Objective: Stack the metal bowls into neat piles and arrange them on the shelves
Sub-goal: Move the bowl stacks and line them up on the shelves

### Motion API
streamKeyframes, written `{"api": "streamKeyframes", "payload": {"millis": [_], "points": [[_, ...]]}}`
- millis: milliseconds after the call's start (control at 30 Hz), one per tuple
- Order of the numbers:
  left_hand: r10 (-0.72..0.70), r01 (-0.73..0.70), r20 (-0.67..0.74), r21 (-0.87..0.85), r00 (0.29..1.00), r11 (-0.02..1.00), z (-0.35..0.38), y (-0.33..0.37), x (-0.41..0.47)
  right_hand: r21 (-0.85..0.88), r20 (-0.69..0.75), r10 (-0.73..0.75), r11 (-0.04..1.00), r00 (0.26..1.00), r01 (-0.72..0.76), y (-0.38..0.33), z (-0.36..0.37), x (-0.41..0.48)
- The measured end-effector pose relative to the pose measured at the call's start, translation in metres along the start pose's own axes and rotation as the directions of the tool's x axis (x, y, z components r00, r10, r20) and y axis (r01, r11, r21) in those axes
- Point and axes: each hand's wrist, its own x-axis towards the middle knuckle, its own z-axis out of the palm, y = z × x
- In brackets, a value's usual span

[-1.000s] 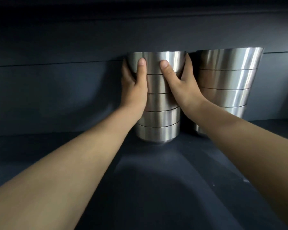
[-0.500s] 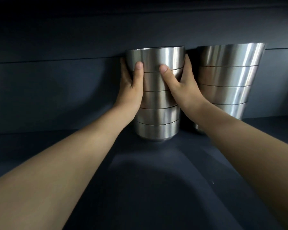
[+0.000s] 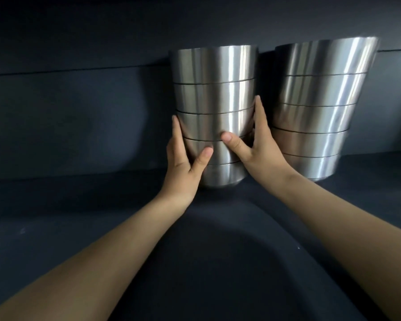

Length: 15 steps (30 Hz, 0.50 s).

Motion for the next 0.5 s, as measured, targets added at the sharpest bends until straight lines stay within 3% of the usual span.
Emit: {"api": "streamKeyframes", "payload": {"millis": [167, 367, 500], "points": [[0.016, -0.018, 0.051, 0.054, 0.999, 0.998, -0.008, 0.005, 0.001, -0.104, 0.025, 0.035, 0.994, 0.999, -0.032, -0.006, -0.003, -0.005], [-0.096, 0.045, 0.131, 0.347, 0.987, 0.937, -0.040, 0.023, -0.008, -0.301, 0.096, 0.236, 0.933, 0.967, -0.198, -0.024, -0.013, -0.019], [-0.146, 0.076, 0.106, 0.489, 0.984, 0.869, -0.058, 0.041, -0.030, -0.375, 0.117, 0.249, 0.907, 0.962, -0.189, -0.044, -0.024, -0.042]]}}
